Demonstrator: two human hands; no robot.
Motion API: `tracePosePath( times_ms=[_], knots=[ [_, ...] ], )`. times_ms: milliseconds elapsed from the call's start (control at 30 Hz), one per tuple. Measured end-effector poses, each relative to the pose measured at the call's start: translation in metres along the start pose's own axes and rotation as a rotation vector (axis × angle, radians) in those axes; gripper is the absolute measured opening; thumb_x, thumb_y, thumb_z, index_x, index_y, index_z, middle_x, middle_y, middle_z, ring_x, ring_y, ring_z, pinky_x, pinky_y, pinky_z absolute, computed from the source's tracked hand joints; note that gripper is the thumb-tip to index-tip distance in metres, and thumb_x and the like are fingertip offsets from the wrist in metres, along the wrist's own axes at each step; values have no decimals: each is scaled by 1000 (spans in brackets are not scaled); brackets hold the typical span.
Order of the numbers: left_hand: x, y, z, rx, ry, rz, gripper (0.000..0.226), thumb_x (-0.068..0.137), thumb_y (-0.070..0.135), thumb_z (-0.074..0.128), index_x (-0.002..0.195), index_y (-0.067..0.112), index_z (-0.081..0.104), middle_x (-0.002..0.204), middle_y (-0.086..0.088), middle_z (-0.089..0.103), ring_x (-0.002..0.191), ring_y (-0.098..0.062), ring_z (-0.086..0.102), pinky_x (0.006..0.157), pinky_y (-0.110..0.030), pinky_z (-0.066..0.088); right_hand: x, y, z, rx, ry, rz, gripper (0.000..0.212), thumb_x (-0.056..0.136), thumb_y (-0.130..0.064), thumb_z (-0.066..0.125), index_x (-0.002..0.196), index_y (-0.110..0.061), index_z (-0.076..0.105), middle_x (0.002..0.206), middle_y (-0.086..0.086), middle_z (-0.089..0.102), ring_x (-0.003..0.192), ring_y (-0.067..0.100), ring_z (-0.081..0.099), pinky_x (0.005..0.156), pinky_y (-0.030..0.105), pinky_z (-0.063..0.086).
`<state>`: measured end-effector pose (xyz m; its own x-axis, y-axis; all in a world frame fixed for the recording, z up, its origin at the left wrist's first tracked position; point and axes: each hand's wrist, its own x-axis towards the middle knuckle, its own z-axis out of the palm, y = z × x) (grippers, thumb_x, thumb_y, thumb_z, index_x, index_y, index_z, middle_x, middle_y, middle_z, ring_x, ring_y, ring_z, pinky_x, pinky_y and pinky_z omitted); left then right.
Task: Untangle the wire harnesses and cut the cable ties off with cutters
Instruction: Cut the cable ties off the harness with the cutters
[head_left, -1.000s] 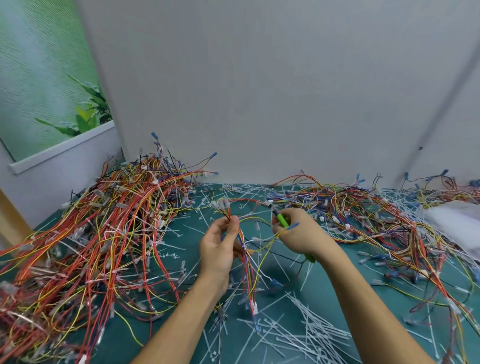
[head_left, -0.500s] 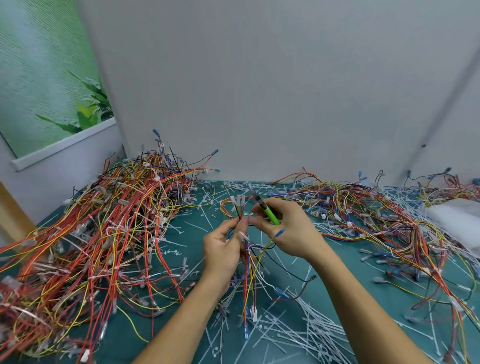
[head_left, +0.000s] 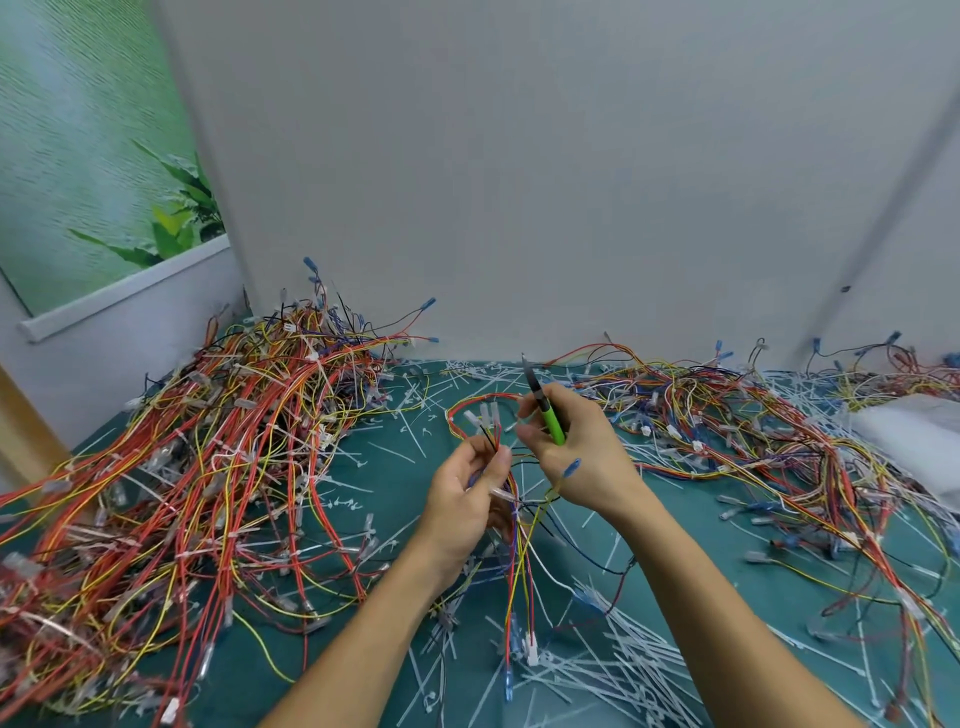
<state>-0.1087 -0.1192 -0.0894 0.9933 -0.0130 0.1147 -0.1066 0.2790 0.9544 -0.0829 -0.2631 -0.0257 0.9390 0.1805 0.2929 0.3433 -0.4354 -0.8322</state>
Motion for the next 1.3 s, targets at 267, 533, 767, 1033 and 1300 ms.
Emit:
tracePosePath(
  times_ms=[267, 533, 767, 1033, 1300],
  knots=[
    [0, 1, -5, -125, -117, -89, 22, 90, 33, 70, 108, 21, 70, 92, -2, 66, 64, -8, 57, 50, -23, 52, 0, 1, 1, 7, 21, 42, 14, 92, -5, 70, 96, -14, 61, 75, 9, 57, 66, 14, 50, 67, 34, 48],
    [1, 0, -3, -77, 21, -26, 30, 83, 31, 70, 102, 10, 61, 83, -11, 61, 43, -12, 47, 38, -26, 41, 4, 0, -19, 128, -98, 60, 3, 97, -12, 68, 95, -13, 67, 78, 1, 68, 72, 13, 64, 70, 26, 52],
    [8, 4, -7, -334, 157, -67, 14, 90, 14, 63, 100, 5, 59, 70, -1, 67, 37, -14, 50, 36, -24, 46, 0, -2, -40, 308, -461, 190, 33, 98, -40, 63, 105, -8, 70, 95, 12, 74, 63, 26, 65, 54, 30, 48],
    [12, 7, -11, -581, 189, -134, 20, 77, 22, 67, 95, 15, 61, 74, 3, 70, 36, -6, 44, 34, -17, 40, 0, -1, -29, -284, -312, 113, 17, 97, -36, 67, 101, -20, 66, 81, 0, 71, 70, 17, 64, 68, 31, 51],
    [12, 6, -12, -536, 240, -155, 23, 76, 25, 69, 96, 15, 64, 66, 4, 66, 39, -4, 45, 36, -17, 38, -4, -3, -7, -520, -293, -67, 16, 96, -37, 66, 99, -30, 52, 74, -15, 49, 66, 7, 48, 62, 27, 36]
  ],
)
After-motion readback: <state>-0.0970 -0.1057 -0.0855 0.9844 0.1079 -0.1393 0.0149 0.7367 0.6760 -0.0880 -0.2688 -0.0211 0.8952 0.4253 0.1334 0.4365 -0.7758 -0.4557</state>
